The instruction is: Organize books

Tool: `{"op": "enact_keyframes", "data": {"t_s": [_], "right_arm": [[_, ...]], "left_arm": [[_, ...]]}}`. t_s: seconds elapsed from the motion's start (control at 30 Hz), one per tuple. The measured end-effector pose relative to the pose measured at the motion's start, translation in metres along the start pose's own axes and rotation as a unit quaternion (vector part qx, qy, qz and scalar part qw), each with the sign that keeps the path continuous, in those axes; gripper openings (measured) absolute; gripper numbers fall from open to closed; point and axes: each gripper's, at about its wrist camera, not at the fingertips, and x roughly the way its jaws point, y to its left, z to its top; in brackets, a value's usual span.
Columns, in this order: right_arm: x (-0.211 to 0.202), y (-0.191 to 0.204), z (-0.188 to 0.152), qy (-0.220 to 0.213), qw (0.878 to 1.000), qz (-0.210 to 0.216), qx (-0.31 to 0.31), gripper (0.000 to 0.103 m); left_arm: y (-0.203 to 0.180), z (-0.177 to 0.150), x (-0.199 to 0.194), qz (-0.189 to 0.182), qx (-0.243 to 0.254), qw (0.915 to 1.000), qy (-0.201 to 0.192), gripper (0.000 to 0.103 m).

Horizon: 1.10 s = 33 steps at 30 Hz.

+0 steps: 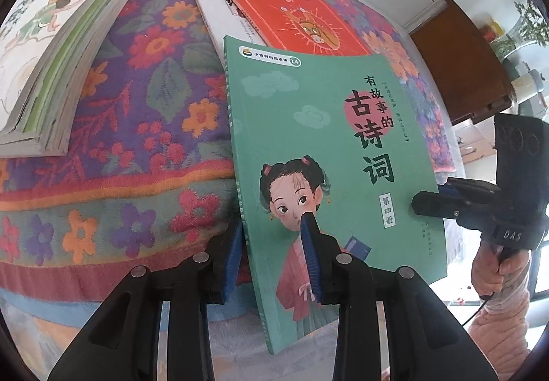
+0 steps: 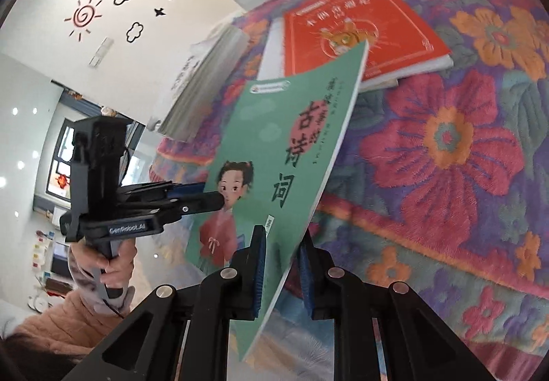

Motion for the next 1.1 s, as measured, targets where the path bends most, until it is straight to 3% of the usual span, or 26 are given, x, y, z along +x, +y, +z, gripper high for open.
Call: {"op": "enact_keyframes", "data": {"t_s": [0.17,0.8,1.1], "right_arm": [[-0.005,0.025,-0.005,-0.026,0.996,-0.065,-0.06,0.018],[-0.01,0.068,-0.015,-0.045,0.988,-0.091,-0.119,0.018],[-0.027,0.098,0.014,-0.068,0.984,-0.1,-0.132,0.018]], "left_arm": [[-0.003,-0.001,-0.011,-0.002,0.008,0.9999,-0.009,0.029],[0.012,0.005,-0.044,-0.027,0.008,0.9987,-0.042,0.029],[0.018,0.036,-0.082,-0.038,0.024,0.9951,-0.088,0.029]]}}
